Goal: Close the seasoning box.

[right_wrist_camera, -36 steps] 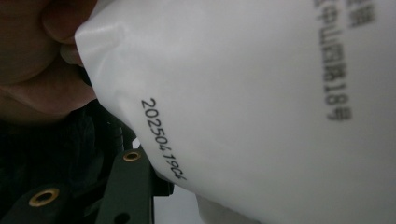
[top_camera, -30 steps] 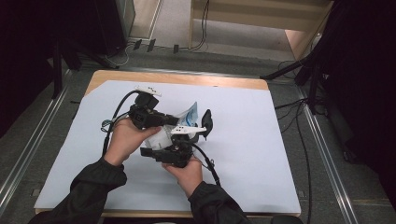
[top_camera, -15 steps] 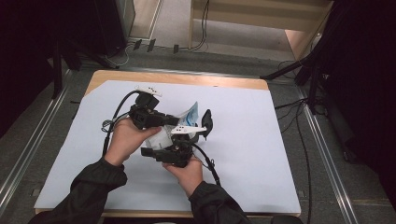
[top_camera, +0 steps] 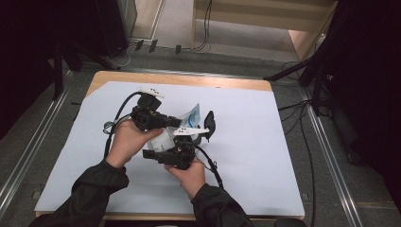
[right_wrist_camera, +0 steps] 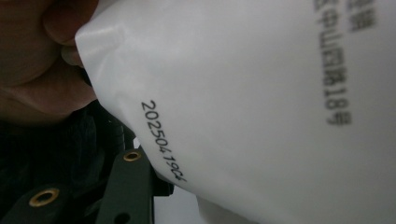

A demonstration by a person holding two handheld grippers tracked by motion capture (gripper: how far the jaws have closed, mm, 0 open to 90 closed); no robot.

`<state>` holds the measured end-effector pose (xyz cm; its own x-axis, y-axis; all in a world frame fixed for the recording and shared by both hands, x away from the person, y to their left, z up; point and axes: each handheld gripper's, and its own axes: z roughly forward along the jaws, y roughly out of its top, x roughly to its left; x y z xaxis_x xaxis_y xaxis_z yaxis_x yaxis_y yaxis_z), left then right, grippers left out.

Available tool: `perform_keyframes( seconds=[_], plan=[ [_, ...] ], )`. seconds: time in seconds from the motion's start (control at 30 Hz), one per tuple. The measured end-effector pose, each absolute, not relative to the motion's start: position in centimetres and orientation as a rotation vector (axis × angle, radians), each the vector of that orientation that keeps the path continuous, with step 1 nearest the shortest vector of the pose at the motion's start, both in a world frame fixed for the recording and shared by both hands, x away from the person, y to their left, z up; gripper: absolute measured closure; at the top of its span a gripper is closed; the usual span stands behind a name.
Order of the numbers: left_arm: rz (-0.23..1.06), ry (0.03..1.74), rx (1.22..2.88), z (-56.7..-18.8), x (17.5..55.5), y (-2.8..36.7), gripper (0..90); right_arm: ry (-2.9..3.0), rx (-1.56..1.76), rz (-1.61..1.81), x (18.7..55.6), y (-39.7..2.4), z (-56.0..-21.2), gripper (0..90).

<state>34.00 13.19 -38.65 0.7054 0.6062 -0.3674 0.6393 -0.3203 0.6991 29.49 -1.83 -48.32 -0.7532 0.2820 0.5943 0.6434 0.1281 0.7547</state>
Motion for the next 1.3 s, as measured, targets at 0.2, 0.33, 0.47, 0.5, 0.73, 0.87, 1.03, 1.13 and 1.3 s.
perform_keyframes(
  seconds=[0.2,0.33,0.47,0.5,0.73,0.87,1.03,1.13,1.3],
  plan=[
    [-0.049,0.962,2.017,-38.81,34.1,13.18,88.3,-2.105,-0.899,-1.655,29.47,-1.8,-48.38,55.6],
    [-0.05,0.961,2.014,-38.82,34.11,13.2,88.3,-2.105,-0.901,-1.653,29.46,-1.79,-48.39,55.6],
    [-0.048,0.961,2.014,-38.83,34.14,13.18,88.3,-2.103,-0.904,-1.654,29.47,-1.81,-48.38,55.7],
    [-0.045,0.959,2.015,-38.83,34.16,13.19,88.3,-2.103,-0.905,-1.652,29.47,-1.82,-48.37,55.7],
    [-0.041,0.957,2.016,-38.81,34.16,13.16,88.3,-2.108,-0.905,-1.659,29.54,-1.89,-48.41,55.7],
    [-0.04,0.958,2.015,-38.83,34.17,13.13,88.3,-2.108,-0.907,-1.654,29.57,-1.93,-48.45,55.7],
    [-0.035,0.955,2.016,-38.85,34.2,13.12,87.7,-2.113,-0.904,-1.656,29.62,-2.02,-48.57,55.7],
    [-0.034,0.954,2.009,-38.8,34.2,13.15,88.1,-2.107,-0.907,-1.657,29.6,-2.04,-48.56,55.7],
    [-0.031,0.953,2.018,-38.76,34.15,13.04,88.6,-2.103,-0.907,-1.657,29.56,-2.01,-48.54,55.7]
  ],
)
